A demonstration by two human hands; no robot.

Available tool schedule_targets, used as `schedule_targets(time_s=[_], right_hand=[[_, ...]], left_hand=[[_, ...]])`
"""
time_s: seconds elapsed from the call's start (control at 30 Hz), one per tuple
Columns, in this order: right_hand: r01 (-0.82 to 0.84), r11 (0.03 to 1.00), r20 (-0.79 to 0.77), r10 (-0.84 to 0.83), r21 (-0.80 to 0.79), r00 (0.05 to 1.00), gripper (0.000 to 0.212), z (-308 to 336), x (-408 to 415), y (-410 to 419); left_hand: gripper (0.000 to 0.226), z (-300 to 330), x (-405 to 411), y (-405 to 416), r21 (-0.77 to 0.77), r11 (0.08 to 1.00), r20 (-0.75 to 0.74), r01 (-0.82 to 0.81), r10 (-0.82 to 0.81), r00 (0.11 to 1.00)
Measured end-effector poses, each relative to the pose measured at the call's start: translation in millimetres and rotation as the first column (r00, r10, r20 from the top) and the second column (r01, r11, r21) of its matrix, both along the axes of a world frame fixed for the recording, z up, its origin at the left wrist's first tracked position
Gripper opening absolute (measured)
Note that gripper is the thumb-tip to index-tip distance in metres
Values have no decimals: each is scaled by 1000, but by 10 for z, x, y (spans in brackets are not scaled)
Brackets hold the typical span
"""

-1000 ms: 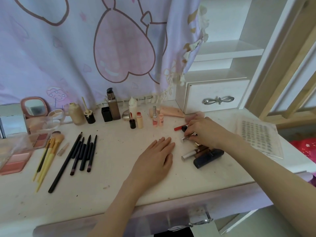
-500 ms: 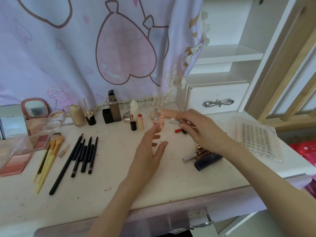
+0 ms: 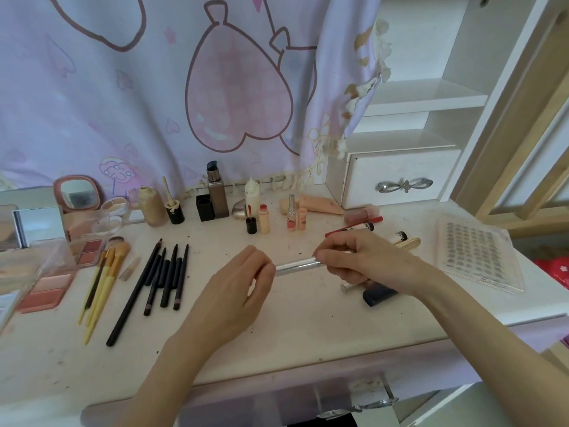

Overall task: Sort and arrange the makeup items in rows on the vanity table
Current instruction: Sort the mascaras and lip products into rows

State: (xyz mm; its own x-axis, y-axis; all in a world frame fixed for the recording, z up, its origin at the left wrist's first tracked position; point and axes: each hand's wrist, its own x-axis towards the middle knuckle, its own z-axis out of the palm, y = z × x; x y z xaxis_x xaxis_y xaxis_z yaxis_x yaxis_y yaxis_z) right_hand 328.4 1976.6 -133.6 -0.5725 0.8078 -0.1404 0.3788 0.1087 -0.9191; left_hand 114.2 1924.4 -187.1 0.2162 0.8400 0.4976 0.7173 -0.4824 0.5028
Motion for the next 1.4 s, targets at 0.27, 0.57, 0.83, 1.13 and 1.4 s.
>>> schedule_targets(time_s=[0.27, 0.57, 0.83, 1.13, 1.4], right_hand=[[181, 980, -85, -175, 77, 981, 45, -143, -403, -205], [217, 859, -16, -236, 464, 972, 28, -211, -503, -184], [105, 990, -135, -91, 99, 987, 13, -239, -398, -147], [15, 973, 15, -19, 231, 1000, 19, -259, -436, -164], [-38, 960, 69, 20, 277, 997, 15, -239, -407, -161]], left_hand=[[26, 116, 93, -96, 171, 949, -112, -264, 285, 952], [28, 102, -194, -65, -304, 947, 29, -101, 116, 993], [45, 129, -299, -85, -135, 986, -121, -97, 81, 989], [22, 98, -286, -97, -179, 971, -264, -159, 108, 958], [32, 85, -293, -108, -265, 952, -294, -151, 69, 953]])
